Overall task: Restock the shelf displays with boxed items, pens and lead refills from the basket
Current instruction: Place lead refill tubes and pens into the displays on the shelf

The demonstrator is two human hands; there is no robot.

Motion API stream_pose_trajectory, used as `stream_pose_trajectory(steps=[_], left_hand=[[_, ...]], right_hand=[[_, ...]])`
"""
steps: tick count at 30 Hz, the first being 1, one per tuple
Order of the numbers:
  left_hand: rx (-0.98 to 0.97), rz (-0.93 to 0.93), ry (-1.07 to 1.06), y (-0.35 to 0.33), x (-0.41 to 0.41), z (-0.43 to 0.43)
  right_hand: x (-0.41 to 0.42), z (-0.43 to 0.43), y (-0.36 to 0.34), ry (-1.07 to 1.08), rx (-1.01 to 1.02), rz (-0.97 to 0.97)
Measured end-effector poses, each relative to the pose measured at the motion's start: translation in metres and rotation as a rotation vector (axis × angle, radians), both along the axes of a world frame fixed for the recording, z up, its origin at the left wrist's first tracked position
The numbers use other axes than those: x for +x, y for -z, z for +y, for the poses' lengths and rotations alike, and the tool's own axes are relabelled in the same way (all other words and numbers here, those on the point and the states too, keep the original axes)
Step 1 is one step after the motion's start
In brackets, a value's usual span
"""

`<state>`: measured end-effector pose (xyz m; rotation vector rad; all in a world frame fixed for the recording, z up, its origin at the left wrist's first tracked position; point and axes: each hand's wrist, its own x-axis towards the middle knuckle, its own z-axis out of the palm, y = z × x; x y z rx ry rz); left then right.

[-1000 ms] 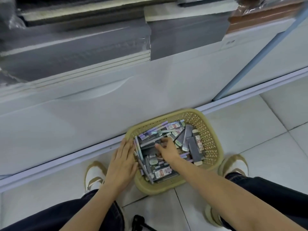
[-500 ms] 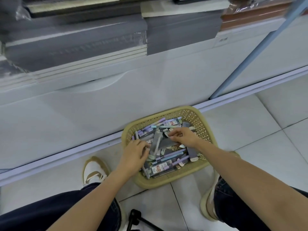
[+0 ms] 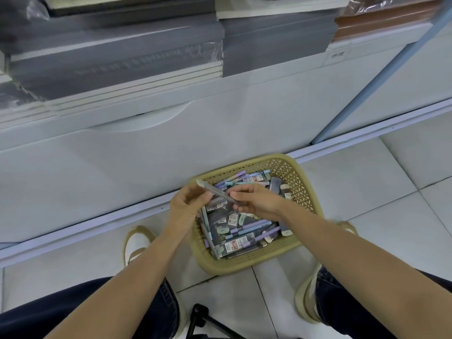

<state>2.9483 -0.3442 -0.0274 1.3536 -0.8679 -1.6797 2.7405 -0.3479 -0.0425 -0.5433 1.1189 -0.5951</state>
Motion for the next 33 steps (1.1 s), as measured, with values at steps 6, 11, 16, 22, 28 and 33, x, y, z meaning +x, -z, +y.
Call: stream_pose_trajectory(steps=[6,11,16,22,28,33], left_hand=[[0.135,0.293,-0.119,0.003,0.008,-0.003],[0.230,0.086,-0.134,0.011,0.025,-0.001],[0.266,-0.016,-0.114,0.019,0.028,0.009],[0.263,-0.125,-0.034,0.020,0.034,0.011],[0.276,-0.181,-0.032,0.019,0.027,0.008],[0.302,-0.012,-0.060,0.007,0.006,0.011]], right_hand=[[0.030,0.004,0.013,-0.085,-0.062,0.002],[0.019,0.014,0.037,-0.560,-0.595,0.937],[0.027,0.035,0.060,-0.769,-0.757,1.228],[0.017,0.043,0.057,-0.912,-0.740,1.222],[-0.007,0.035,0.036,-0.496,-0.425,0.810],[-0.001,0.029,0.005,-0.205,-0.146,0.210]])
